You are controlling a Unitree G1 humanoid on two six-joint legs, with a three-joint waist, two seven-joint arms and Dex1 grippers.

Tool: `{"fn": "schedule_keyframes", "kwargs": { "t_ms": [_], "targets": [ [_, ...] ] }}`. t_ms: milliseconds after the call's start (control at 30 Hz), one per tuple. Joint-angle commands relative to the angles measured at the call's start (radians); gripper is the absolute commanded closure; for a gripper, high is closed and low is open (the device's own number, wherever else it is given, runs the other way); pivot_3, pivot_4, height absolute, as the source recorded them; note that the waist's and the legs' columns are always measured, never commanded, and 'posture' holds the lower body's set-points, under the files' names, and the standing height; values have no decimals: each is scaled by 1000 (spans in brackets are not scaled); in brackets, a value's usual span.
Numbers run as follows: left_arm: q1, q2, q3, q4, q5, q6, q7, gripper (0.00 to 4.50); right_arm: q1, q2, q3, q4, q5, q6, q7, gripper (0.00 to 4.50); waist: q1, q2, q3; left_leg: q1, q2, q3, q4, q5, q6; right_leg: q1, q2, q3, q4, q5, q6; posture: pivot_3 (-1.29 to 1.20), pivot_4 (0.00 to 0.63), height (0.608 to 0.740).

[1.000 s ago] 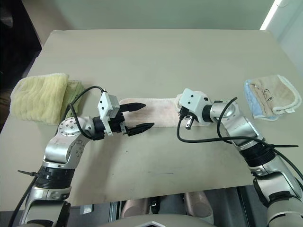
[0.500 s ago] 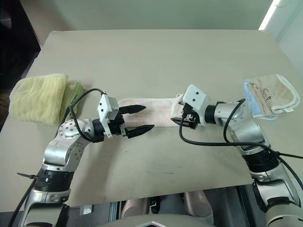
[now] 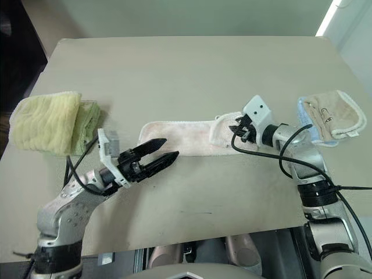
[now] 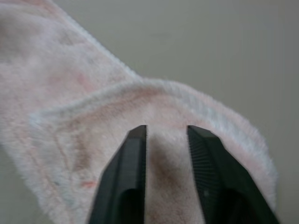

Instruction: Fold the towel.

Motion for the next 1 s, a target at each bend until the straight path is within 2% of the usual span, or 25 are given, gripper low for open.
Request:
{"fn": "schedule_keyframes", "kwargs": {
  "t_ms": [33,233,367,433,533,833,1000],
  "targets": [
    [4,6,28,-66,-58,23,46,0,-15,7,-25,6,-13,-54,-8,4454,4,0,0,0,0,0,0,0,-1,0,0,0,0,0,0,0,150,739],
    [117,-55,42,-131,-133,83,253,0,5,40,28,137,-57,-108,12,4485,2,0,0,11,0,-1,-3,0,-1,10,0,0,-10,0,2,0,150,739],
    [139,-69,31,-134,-149,104,334,0,8,55,25,155,-69,-121,12,4485,2,0,0,13,0,-1,-4,0,-1,12,0,0,-10,2,0,0,150,739],
    [154,-124,46,-121,-213,123,438,0,8,66,8,128,-59,-135,11,4485,2,0,0,14,0,-1,-4,0,-1,13,0,0,-10,3,-1,0,150,739],
    [134,-191,78,-91,-315,132,584,0,4,66,-9,93,-55,-165,13,4485,1,0,0,13,0,-1,-4,0,-2,13,0,0,-11,3,-1,0,150,739],
    [34,-285,152,44,-531,69,914,0,-12,72,-61,-34,6,-210,47,4485,-3,1,0,14,-1,-1,-7,3,-7,15,1,0,-11,5,-3,0,150,739],
    [12,-277,148,76,-573,57,1004,0,-17,63,-95,-104,53,-194,61,4485,-9,1,0,17,-3,-3,-11,5,-10,16,2,0,-11,4,-2,0,150,739]
  ]
}}
